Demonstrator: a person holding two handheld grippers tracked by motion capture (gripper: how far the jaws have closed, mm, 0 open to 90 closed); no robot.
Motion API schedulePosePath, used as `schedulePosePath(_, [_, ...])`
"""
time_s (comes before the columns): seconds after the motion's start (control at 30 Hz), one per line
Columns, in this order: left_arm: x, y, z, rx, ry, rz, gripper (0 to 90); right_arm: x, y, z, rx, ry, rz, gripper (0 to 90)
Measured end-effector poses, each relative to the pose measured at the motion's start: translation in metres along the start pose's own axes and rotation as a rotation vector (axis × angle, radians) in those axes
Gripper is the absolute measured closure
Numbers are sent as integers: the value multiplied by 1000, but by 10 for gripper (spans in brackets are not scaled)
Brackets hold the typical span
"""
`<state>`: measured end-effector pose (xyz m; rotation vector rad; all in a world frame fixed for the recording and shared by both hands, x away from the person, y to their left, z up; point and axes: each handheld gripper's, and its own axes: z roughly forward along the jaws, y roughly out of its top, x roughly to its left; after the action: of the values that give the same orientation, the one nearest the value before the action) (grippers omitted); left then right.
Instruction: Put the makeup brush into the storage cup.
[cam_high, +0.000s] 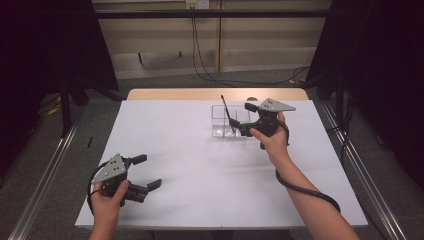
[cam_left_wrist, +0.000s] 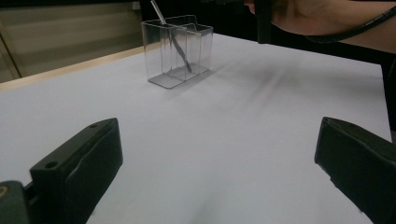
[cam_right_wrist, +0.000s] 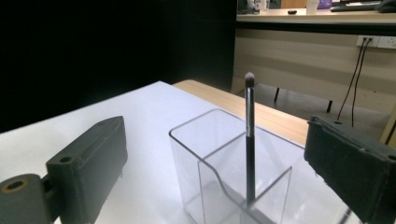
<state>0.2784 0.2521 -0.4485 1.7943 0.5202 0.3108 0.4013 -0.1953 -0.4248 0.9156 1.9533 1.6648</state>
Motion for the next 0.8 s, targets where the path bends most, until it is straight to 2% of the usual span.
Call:
schedulePosePath(0.3, [1, 0, 1, -3, -8, -3, 9, 0, -4, -5, -1, 10, 18, 45])
schedulePosePath(0.5, [1, 0, 2, 2, -8, 2, 9, 2, -7, -10, 2, 28, 13, 36])
schedulePosePath(0.63, [1, 1, 2, -2, -8, 3, 9, 2, -10, -14, 7, 30, 25, 36])
schedulePosePath(0.8, [1, 1, 2, 2, -8, 2, 9, 1, -12, -20, 13, 28, 18, 28])
